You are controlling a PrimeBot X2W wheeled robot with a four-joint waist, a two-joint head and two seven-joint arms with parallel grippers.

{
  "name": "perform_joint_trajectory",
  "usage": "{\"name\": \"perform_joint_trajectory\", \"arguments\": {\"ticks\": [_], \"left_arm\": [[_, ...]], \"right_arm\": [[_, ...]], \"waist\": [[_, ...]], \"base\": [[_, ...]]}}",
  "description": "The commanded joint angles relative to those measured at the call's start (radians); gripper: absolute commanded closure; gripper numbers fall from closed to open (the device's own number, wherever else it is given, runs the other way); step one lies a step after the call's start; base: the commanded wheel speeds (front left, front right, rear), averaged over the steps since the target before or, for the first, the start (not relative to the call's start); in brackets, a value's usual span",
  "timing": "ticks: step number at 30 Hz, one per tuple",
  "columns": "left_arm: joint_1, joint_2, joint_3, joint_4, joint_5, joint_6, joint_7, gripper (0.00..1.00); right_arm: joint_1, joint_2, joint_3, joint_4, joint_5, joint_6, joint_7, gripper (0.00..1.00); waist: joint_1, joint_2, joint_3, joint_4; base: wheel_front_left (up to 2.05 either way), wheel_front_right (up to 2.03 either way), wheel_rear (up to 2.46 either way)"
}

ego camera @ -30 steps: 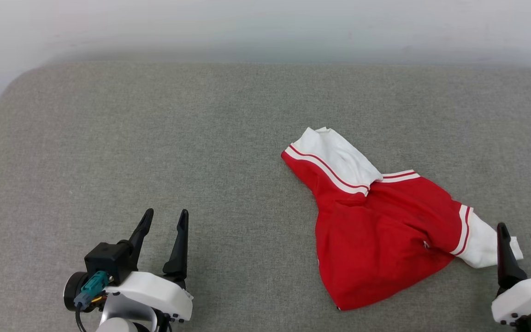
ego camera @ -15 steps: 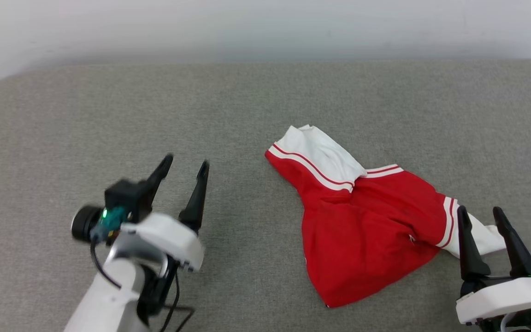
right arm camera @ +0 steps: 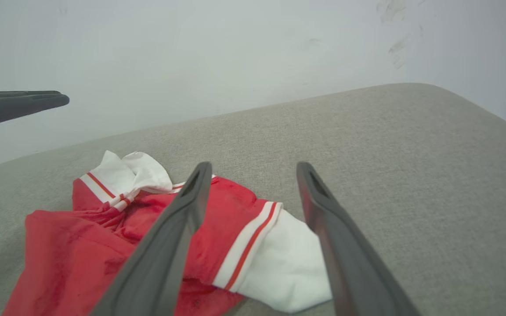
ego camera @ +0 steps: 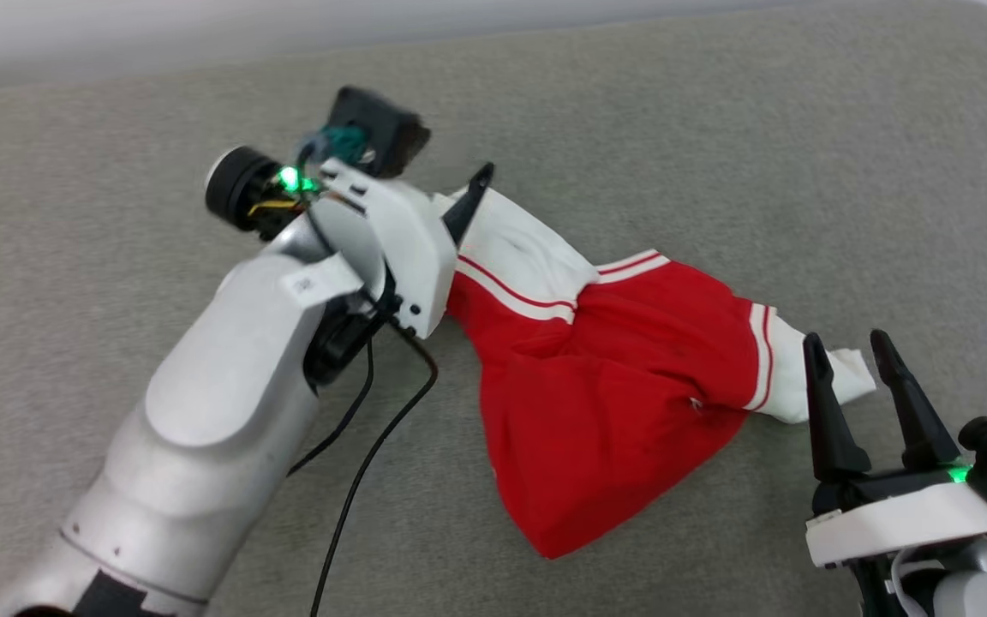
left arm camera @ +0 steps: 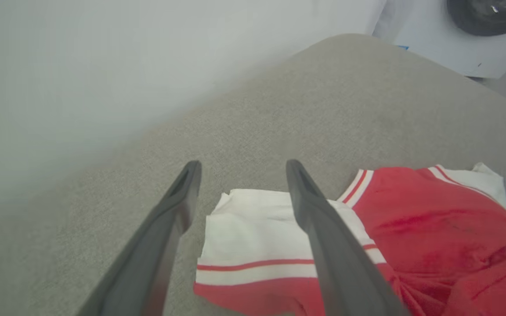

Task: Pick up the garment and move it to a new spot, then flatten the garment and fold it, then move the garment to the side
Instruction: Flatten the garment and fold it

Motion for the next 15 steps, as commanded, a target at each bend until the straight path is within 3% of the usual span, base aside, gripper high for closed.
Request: {"name": "perform_joint_trajectory", "arguments": {"ticks": [1, 10, 15], "left_arm": [[-0.018, 0.008, -0.017, 0.004, -0.021, -0.001, 0.014, 0.0], [-0.247, 0.172, -0.312, 0.102, -0.29, -0.001, 0.292, 0.0], [-0.309, 0.238, -0.418, 0.18, -0.372, -0.002, 0.354, 0.0]], "right_arm": [[-0.018, 0.002, 0.005, 0.001, 0.004, -0.001, -0.009, 0.0], [-0.065, 0.002, 0.079, 0.073, 0.078, -0.001, -0.077, 0.0], [-0.078, 0.002, 0.107, 0.12, 0.108, -0.001, -0.103, 0.0]], "waist": [[-0.0001, 0.0, 0.033, -0.039], [-0.0001, 0.0, 0.099, -0.149], [-0.0001, 0.0, 0.118, -0.188]], "base": [[0.0, 0.0, 0.0], [0.0, 0.0, 0.0], [0.0, 0.0, 0.0]]}}
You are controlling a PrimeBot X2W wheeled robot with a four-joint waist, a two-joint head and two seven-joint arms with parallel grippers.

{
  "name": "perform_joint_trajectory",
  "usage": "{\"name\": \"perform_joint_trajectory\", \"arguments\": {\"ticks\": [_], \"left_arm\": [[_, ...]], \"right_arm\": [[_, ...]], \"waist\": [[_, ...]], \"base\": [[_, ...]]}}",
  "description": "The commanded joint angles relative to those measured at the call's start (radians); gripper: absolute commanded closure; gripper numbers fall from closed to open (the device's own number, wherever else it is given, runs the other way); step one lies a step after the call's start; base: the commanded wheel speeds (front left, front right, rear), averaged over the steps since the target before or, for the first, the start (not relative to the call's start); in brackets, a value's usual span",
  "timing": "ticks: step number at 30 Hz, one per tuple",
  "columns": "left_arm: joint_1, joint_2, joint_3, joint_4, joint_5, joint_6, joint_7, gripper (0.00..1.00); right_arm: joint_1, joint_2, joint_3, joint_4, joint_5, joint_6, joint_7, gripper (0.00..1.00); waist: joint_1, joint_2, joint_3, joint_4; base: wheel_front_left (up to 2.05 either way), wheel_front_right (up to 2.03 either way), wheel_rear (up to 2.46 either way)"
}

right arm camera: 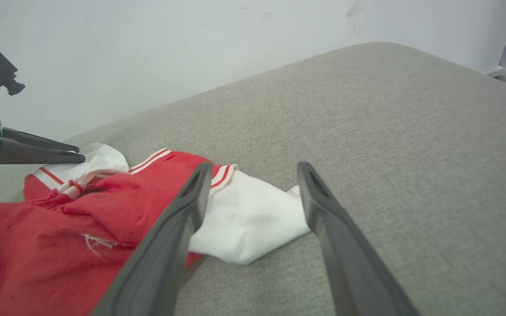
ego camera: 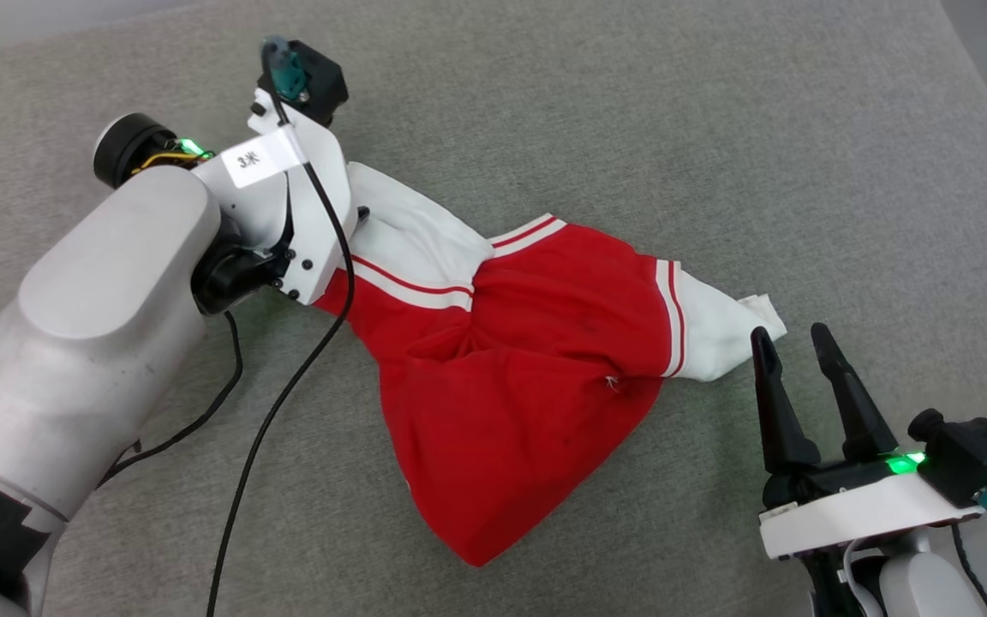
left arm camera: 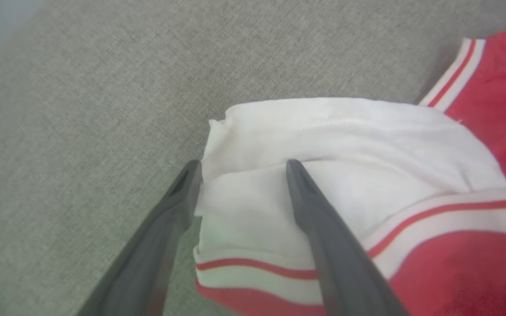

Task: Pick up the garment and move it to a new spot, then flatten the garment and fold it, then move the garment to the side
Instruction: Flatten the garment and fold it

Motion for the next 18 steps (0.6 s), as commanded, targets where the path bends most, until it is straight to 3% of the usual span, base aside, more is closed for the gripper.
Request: {"name": "perform_joint_trajectory", "arguments": {"ticks": [1, 9, 10, 11, 12, 15, 18], "left_arm": [[-0.011, 0.0, -0.007, 0.01, -0.009, 0.001, -0.003, 0.0], [-0.041, 0.002, -0.17, 0.123, -0.073, 0.0, 0.025, 0.0], [-0.036, 0.0, -0.194, 0.142, -0.082, 0.0, 0.048, 0.07], [-0.031, -0.001, -0.216, 0.156, -0.09, 0.0, 0.063, 0.61], [-0.029, -0.004, -0.23, 0.165, -0.098, 0.0, 0.063, 1.0], [-0.039, -0.005, -0.261, 0.19, -0.107, 0.0, 0.031, 1.0], [-0.075, -0.014, -0.262, 0.195, -0.106, 0.001, -0.069, 1.0]], "right_arm": [[-0.013, 0.002, 0.006, 0.005, 0.005, -0.001, -0.008, 0.0], [-0.043, 0.002, 0.04, 0.048, 0.043, -0.001, -0.026, 0.0], [-0.046, 0.002, 0.043, 0.052, 0.044, -0.001, -0.027, 0.0], [-0.046, 0.002, 0.047, 0.056, 0.047, -0.001, -0.029, 0.0], [-0.049, 0.002, 0.051, 0.059, 0.049, -0.001, -0.029, 0.0], [-0.058, 0.002, 0.066, 0.069, 0.059, -0.001, -0.031, 0.0], [-0.056, 0.002, 0.066, 0.082, 0.069, -0.001, -0.032, 0.0]], "waist": [[-0.0002, 0.0, 0.013, -0.015], [-0.0002, 0.0, 0.032, -0.04], [-0.0002, 0.0, 0.034, -0.042], [-0.0002, 0.0, 0.034, -0.044], [-0.0002, 0.0, 0.035, -0.046], [-0.0002, 0.0, 0.038, -0.051], [-0.0002, 0.0, 0.035, -0.044]], "base": [[0.0, 0.0, 0.0], [0.0, 0.0, 0.0], [0.0, 0.0, 0.0], [0.0, 0.0, 0.0], [0.0, 0.0, 0.0], [0.0, 0.0, 0.0], [0.0, 0.0, 0.0]]}}
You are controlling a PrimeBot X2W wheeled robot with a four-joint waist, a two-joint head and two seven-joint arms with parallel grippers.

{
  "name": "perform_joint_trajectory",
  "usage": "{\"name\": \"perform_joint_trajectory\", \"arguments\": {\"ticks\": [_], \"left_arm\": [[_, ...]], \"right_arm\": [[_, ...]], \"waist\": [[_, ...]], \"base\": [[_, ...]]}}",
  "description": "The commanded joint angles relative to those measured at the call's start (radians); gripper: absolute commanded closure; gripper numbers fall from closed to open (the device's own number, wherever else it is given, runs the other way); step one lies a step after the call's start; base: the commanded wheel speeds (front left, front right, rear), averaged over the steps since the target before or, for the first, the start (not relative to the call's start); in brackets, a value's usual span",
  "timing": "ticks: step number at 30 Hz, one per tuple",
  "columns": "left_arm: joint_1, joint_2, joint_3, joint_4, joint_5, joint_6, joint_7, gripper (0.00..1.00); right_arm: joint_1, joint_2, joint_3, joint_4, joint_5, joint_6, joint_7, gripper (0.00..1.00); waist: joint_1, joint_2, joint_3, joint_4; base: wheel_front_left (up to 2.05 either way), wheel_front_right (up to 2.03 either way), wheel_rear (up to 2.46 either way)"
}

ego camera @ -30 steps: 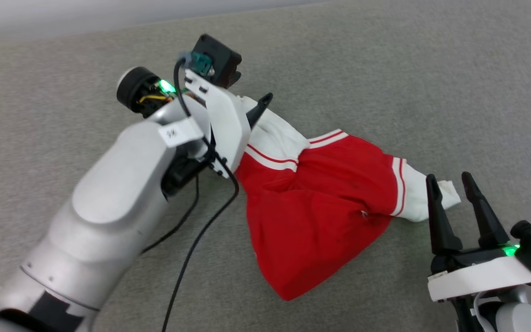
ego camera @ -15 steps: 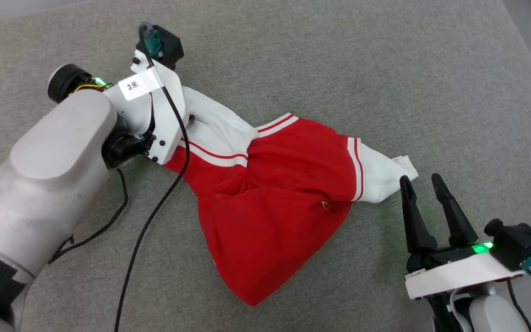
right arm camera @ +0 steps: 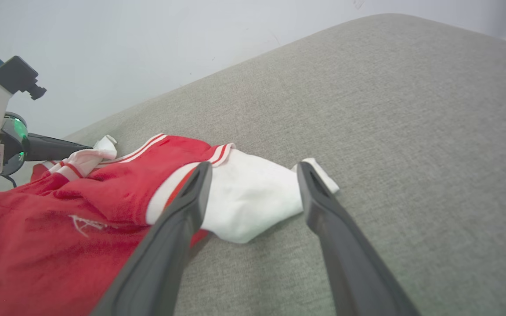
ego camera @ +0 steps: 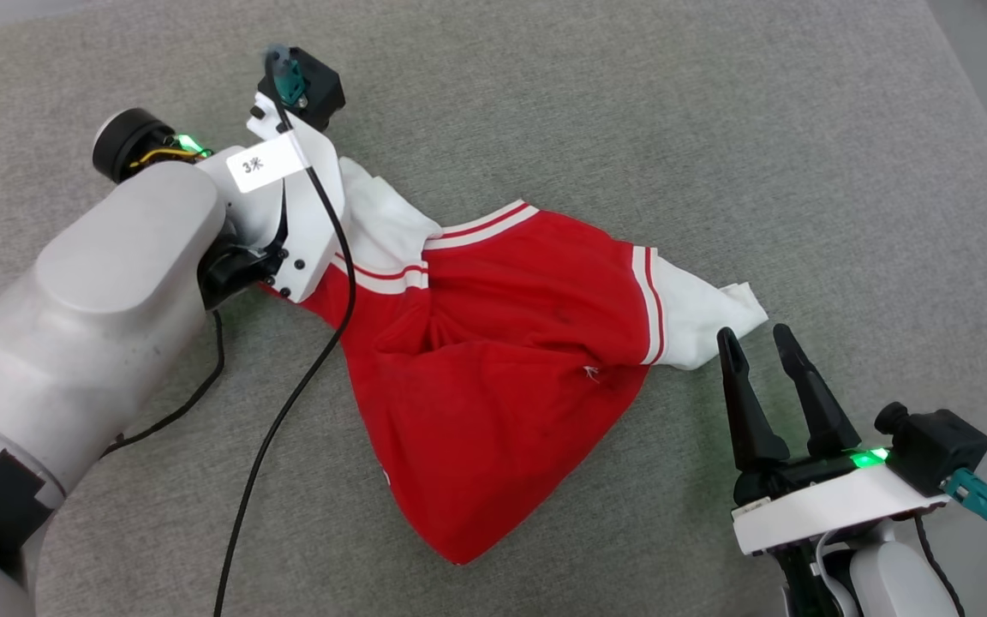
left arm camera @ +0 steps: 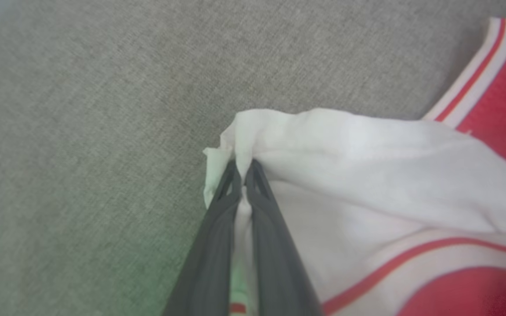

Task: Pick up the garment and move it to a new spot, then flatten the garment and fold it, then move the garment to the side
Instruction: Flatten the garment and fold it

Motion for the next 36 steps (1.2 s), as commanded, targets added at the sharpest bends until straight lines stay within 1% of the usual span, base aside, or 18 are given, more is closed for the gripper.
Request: {"name": "perform_joint_trajectory", "arguments": {"ticks": [1, 8, 11, 14, 17, 20, 23, 28, 30, 33, 36], "left_arm": [[0.013, -0.006, -0.017, 0.018, 0.006, 0.002, -0.017, 1.0], [-0.083, -0.03, -0.002, -0.004, 0.002, 0.002, -0.252, 1.0], [-0.111, -0.03, 0.004, -0.018, 0.0, 0.002, -0.328, 1.0], [-0.109, -0.019, 0.018, -0.04, -0.008, 0.002, -0.39, 1.0], [-0.073, 0.012, 0.039, -0.079, -0.022, 0.004, -0.446, 1.0], [-0.016, 0.055, 0.057, -0.14, -0.044, 0.018, -0.491, 1.0], [0.063, 0.115, 0.072, -0.22, -0.066, 0.045, -0.536, 1.0], [0.237, 0.206, 0.087, -0.361, -0.109, 0.118, -0.619, 1.0], [0.318, 0.239, 0.085, -0.419, -0.133, 0.138, -0.653, 1.0], [0.438, 0.275, 0.073, -0.48, -0.158, 0.172, -0.7, 1.0], [0.539, 0.292, 0.059, -0.516, -0.175, 0.199, -0.738, 1.0]], "right_arm": [[-0.012, 0.002, -0.001, 0.005, 0.005, -0.001, -0.005, 0.0], [-0.008, 0.002, -0.029, 0.033, 0.003, -0.001, 0.008, 0.0], [-0.004, 0.002, -0.053, 0.031, -0.009, -0.001, 0.023, 0.0], [0.008, 0.001, -0.08, 0.019, -0.029, -0.001, 0.042, 0.0], [0.025, 0.001, -0.111, -0.001, -0.044, -0.001, 0.064, 0.0], [0.037, 0.002, -0.145, -0.026, -0.058, -0.001, 0.088, 0.0], [0.052, 0.001, -0.171, -0.048, -0.072, -0.001, 0.113, 0.0], [0.064, 0.001, -0.206, -0.076, -0.088, -0.001, 0.152, 0.0], [0.067, 0.001, -0.215, -0.085, -0.091, -0.001, 0.167, 0.0], [0.07, 0.001, -0.223, -0.093, -0.095, -0.001, 0.18, 0.0], [0.084, 0.001, -0.232, -0.099, -0.102, -0.001, 0.195, 0.0]], "waist": [[0.0001, 0.0, -0.003, 0.007], [0.0001, 0.0, -0.041, 0.068], [0.0001, 0.0, -0.063, 0.103], [0.0001, 0.0, -0.087, 0.135], [0.0001, 0.0, -0.11, 0.167], [0.0001, 0.0, -0.128, 0.2], [0.0001, 0.0, -0.14, 0.23], [0.0001, 0.0, -0.155, 0.271], [0.0001, 0.0, -0.158, 0.28], [0.0001, 0.0, -0.166, 0.289], [0.0001, 0.0, -0.171, 0.297]], "base": [[0.0, 0.0, 0.0], [0.0, 0.0, 0.0], [0.0, 0.0, 0.0], [0.0, 0.0, 0.0], [0.0, 0.0, 0.0], [0.0, 0.0, 0.0], [0.0, 0.0, 0.0], [0.0, 0.0, 0.0], [0.0, 0.0, 0.0], [0.0, 0.0, 0.0], [0.0, 0.0, 0.0]]}}
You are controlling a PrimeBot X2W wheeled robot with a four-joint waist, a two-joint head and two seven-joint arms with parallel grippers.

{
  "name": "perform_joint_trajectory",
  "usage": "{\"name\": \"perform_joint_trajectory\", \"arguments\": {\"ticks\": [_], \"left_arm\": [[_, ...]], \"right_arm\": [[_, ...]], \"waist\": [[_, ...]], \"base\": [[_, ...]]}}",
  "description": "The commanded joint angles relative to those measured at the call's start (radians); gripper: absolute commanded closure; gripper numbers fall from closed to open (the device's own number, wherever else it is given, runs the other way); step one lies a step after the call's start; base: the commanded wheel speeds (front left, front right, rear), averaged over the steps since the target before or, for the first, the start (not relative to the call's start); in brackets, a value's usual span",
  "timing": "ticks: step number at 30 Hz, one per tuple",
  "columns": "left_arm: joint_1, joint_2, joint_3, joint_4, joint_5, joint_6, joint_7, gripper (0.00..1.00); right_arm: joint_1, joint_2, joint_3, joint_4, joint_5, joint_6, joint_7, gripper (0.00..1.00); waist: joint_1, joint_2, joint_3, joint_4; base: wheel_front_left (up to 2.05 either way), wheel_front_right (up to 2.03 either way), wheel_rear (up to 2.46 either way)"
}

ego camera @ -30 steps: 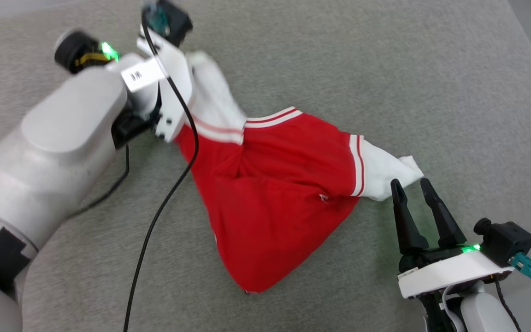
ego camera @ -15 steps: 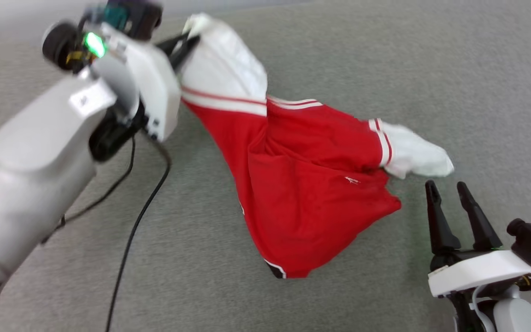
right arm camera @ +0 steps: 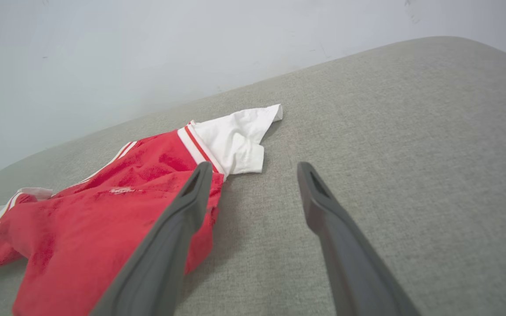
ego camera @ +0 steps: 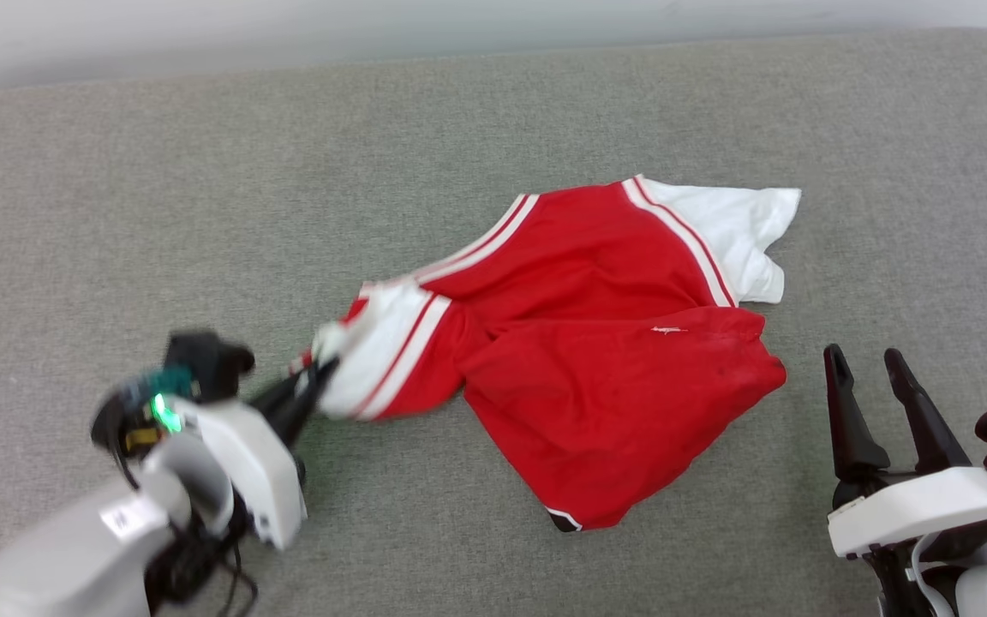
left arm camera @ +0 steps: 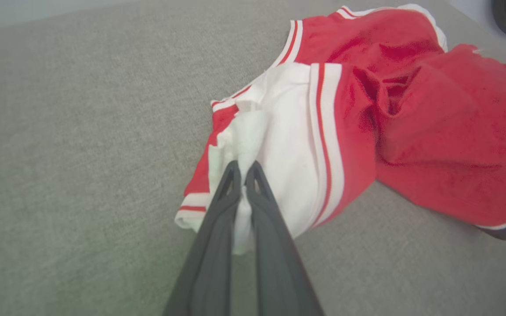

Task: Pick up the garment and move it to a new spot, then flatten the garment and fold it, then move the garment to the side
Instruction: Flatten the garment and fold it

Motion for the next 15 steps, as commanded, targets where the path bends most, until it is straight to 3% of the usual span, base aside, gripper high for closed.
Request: {"name": "perform_joint_trajectory", "arguments": {"ticks": [1, 8, 11, 15], "left_arm": [[0.037, 0.001, -0.002, -0.012, -0.006, 0.014, -0.018, 1.0], [0.237, -0.029, 0.057, 0.001, -0.059, 0.077, -0.063, 1.0], [0.313, -0.062, 0.164, -0.001, -0.022, 0.093, -0.067, 1.0], [0.446, -0.126, 0.283, 0.004, 0.058, 0.075, -0.066, 1.0]], "right_arm": [[0.016, 0.001, -0.005, -0.007, -0.009, -0.001, 0.007, 0.0], [0.036, 0.001, -0.019, -0.009, -0.013, -0.001, 0.034, 0.0], [0.046, 0.001, -0.027, -0.011, -0.014, -0.001, 0.042, 0.0], [0.063, 0.001, -0.033, -0.017, -0.019, -0.001, 0.051, 0.0]], "waist": [[0.0, 0.0, -0.003, 0.005], [0.0, 0.0, -0.031, 0.012], [0.0, 0.0, -0.048, 0.016], [0.0, 0.0, -0.07, 0.017]], "base": [[0.0, 0.0, 0.0], [0.0, 0.0, 0.0], [0.0, 0.0, 0.0], [0.0, 0.0, 0.0]]}}
